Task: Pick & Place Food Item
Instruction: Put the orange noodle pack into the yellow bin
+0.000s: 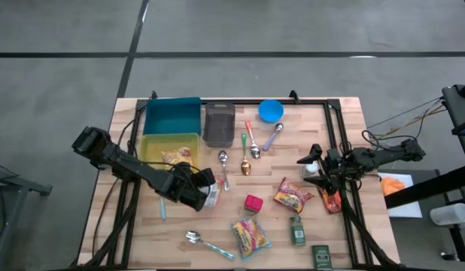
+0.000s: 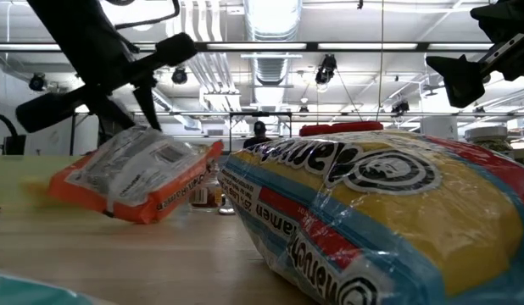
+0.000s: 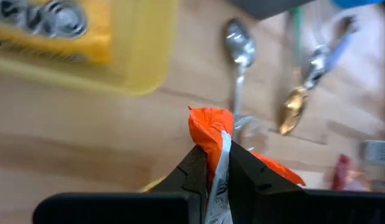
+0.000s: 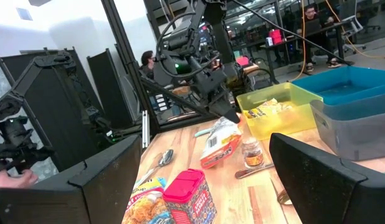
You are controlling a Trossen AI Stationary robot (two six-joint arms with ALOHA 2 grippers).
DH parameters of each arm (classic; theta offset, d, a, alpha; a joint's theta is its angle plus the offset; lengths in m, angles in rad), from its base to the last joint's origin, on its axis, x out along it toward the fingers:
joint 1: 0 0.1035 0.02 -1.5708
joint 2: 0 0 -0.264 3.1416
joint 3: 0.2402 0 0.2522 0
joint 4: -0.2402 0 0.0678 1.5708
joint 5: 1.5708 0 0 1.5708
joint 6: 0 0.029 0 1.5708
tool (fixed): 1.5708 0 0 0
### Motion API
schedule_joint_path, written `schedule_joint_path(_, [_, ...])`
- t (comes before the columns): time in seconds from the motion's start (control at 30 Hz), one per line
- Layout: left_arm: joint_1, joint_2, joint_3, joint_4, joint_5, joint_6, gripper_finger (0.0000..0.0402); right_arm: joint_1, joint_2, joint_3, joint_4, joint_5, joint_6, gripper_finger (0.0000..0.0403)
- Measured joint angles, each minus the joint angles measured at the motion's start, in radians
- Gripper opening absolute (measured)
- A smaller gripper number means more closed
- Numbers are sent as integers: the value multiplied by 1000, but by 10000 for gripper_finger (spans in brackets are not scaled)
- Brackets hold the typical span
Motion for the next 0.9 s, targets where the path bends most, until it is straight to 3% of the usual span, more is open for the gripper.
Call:
schedule_joint_path(0.2, [-18,-4,-1,78,-80,82,37,0,0,0,0,0,0,351])
schedule_joint_path(0.9, [-27,-84,-2,156,-121,240,37,0,0,0,0,0,0,351])
